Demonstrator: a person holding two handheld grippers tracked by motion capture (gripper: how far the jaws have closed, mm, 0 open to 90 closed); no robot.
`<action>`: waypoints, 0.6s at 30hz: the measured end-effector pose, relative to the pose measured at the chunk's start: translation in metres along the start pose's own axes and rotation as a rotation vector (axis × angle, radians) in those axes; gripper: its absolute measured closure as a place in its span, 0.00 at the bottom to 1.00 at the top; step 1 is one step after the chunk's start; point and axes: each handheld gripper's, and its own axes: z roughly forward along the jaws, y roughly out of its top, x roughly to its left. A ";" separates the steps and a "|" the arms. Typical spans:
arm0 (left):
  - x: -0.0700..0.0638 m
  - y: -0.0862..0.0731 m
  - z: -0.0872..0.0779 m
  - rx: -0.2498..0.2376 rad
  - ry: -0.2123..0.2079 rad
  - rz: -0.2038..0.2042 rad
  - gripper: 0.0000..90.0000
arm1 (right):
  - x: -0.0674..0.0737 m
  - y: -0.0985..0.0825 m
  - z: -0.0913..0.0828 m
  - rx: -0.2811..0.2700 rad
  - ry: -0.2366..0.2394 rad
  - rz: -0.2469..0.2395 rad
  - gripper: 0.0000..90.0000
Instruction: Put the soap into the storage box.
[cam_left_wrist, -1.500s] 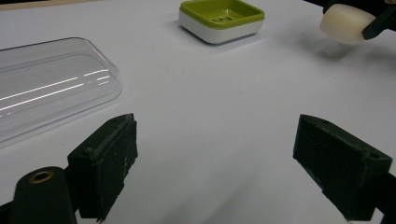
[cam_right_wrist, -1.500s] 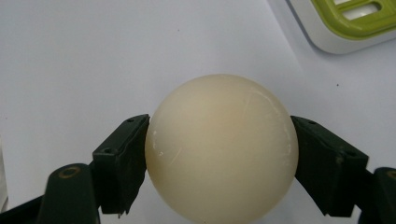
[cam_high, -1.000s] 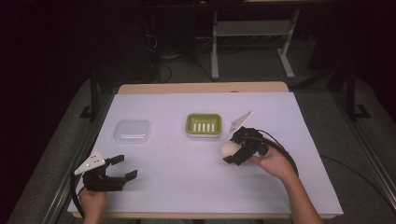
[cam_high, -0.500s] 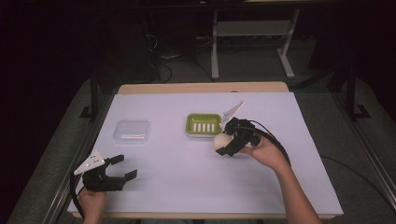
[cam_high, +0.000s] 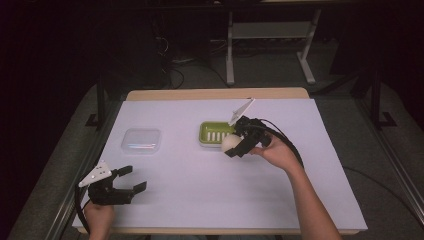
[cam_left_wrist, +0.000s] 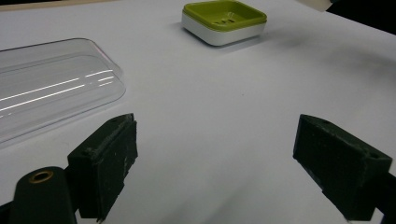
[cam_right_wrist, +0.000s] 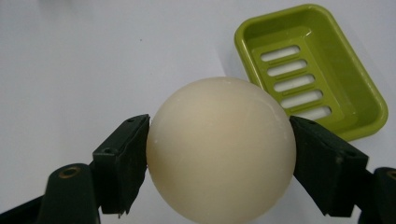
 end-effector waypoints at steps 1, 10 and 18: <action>0.000 0.000 0.000 0.000 0.001 -0.001 0.15 | 0.000 0.000 0.000 0.000 0.000 0.000 0.25; 0.000 0.000 0.000 -0.001 0.000 -0.002 0.15 | -0.008 0.011 0.003 0.005 0.006 0.006 0.25; 0.001 0.000 0.000 -0.001 0.003 -0.001 0.15 | -0.013 0.025 0.003 0.009 0.008 -0.018 0.25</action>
